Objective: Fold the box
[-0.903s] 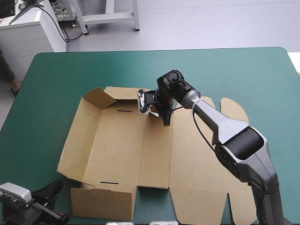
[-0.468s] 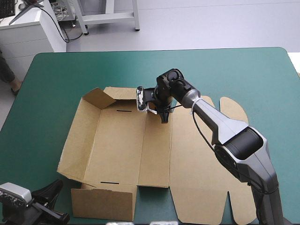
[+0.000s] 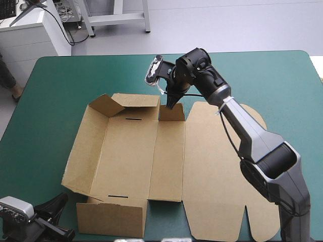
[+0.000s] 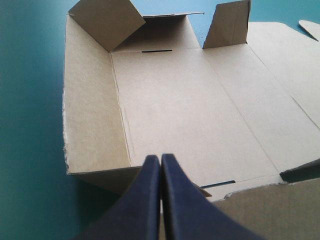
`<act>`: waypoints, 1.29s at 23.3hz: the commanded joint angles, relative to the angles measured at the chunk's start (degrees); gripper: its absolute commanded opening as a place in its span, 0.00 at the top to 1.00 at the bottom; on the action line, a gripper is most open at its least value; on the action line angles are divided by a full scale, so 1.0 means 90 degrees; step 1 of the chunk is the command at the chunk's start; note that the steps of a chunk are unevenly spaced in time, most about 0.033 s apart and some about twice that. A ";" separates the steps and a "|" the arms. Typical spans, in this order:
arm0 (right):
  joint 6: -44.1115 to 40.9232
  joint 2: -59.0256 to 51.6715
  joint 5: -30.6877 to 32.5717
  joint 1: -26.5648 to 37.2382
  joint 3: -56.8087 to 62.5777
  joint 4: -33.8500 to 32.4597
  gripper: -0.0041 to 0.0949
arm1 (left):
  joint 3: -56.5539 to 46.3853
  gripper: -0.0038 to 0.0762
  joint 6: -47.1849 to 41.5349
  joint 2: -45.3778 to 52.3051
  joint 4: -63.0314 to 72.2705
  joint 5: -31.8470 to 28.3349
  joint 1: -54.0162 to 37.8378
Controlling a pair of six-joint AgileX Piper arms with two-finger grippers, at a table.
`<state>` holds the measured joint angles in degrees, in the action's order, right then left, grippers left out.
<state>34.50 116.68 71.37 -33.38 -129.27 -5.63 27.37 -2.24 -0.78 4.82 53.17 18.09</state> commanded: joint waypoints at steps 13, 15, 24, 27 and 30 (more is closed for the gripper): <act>-0.2415 -0.3905 0.0040 0.0089 0.1601 -0.0523 0.98 | 0.0140 0.96 -0.0010 -0.0118 0.0086 -0.0487 0.0017; -0.2589 -0.4677 0.0040 0.0089 0.2458 -0.0510 0.98 | 0.0140 0.96 -0.0010 -0.0118 0.0086 -0.0487 0.0017; -0.3755 -0.8672 -0.0893 0.0089 0.7209 -0.0132 0.98 | 0.0140 0.96 -0.0010 -0.0118 0.0086 -0.0487 0.0017; -0.3909 -0.9789 -0.1698 0.0089 0.8709 -0.0051 0.98 | 0.0140 0.96 -0.0010 -0.0118 0.0086 -0.0487 0.0017; -0.4092 -1.0382 -0.2138 0.0089 0.9496 0.0069 0.98 | 0.0140 0.96 -0.0010 -0.0118 0.0086 -0.0487 0.0017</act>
<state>-1.20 26.81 59.85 -32.88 -48.14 -5.63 27.37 -2.24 -0.78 4.82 53.17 18.03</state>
